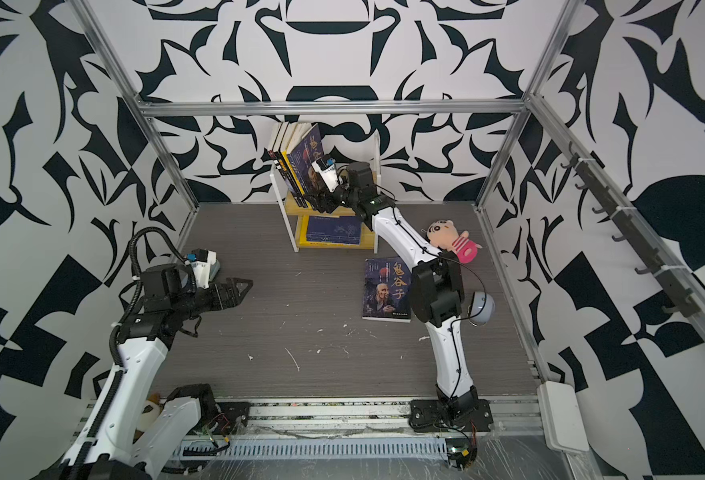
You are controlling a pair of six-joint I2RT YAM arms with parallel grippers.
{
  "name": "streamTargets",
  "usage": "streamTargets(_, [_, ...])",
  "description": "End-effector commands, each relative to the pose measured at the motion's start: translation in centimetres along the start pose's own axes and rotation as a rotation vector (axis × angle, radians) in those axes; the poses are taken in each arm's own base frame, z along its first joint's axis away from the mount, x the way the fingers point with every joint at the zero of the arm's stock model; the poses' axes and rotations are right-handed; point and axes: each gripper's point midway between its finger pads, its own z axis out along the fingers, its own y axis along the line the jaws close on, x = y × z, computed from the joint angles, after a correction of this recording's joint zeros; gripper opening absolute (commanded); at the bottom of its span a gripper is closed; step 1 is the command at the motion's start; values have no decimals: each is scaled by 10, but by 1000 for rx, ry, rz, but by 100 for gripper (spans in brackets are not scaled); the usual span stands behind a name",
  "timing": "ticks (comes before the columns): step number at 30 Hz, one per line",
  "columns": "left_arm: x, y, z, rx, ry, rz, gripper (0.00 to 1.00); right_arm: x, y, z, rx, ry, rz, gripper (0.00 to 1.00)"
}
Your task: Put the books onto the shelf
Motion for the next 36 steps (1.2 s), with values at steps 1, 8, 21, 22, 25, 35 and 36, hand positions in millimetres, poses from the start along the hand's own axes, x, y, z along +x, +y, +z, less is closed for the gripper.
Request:
streamTargets(1, [-2, -3, -2, 14, -8, 4, 99, -34, 2, -11, -15, -69, -23, 65])
streamTargets(8, [-2, -2, -1, 12, -4, 4, 100, -34, -1, -9, -18, -76, -8, 59])
streamTargets(21, [0, -1, -1, 8, 1, 2, 100, -30, -6, -2, -14, -80, 6, 22])
streamTargets(22, [0, -1, -1, 6, 0, 4, 99, -32, -5, -3, -13, -83, 6, 22])
streamTargets(25, [-1, -3, -1, 22, -4, -3, 99, -34, -4, -5, -15, -84, 5, 25])
streamTargets(35, [0, -3, -2, 18, -3, 0, 99, -49, 18, -36, -44, -101, -4, 48])
streamTargets(36, [0, -2, -2, 12, -3, 2, 99, -50, 22, -43, -43, -101, -3, 50])
